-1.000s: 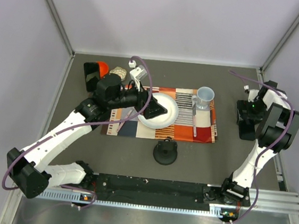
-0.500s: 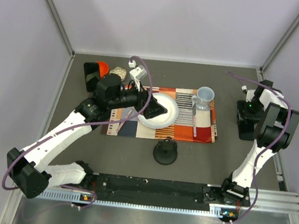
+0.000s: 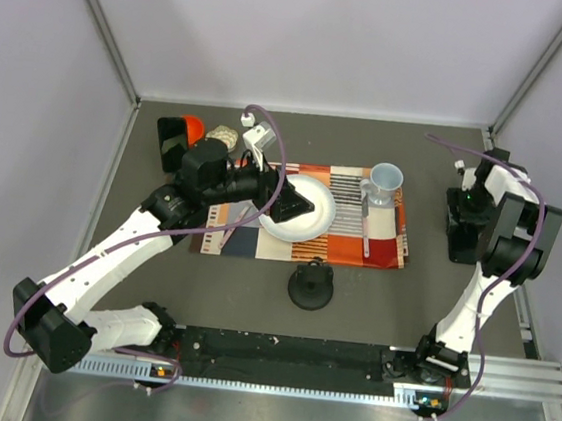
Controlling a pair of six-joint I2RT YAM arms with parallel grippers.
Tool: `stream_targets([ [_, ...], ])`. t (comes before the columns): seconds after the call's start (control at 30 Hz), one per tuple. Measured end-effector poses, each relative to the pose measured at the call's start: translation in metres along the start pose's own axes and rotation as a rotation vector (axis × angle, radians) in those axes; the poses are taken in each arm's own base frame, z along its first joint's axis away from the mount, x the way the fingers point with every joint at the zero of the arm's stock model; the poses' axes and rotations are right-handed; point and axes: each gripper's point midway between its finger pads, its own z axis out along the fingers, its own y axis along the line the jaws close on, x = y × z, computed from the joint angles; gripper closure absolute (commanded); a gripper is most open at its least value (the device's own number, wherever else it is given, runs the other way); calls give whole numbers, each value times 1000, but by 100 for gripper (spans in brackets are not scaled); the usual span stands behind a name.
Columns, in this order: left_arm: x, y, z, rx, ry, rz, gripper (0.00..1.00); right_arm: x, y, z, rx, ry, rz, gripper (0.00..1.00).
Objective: Place the phone on the phone stand
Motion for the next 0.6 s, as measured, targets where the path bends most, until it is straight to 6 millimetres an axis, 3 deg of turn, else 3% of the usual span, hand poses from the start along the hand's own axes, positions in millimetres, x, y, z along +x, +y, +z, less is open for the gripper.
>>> stream_targets([
  [0.13,0,0,0,0,0,0,2,-5,-8,-7,57,-34,59,100],
  [0.23,-1,1,2,1,-2,1,1,-15,-12,-25,97,-138,125,100],
  [0.43,2,6,6,-5,6,-5,2,-35,-6,-93,115,-448,235,100],
  [0.6,2,6,7,-1,7,-4,2,-39,34,-155,1,-743,261,100],
])
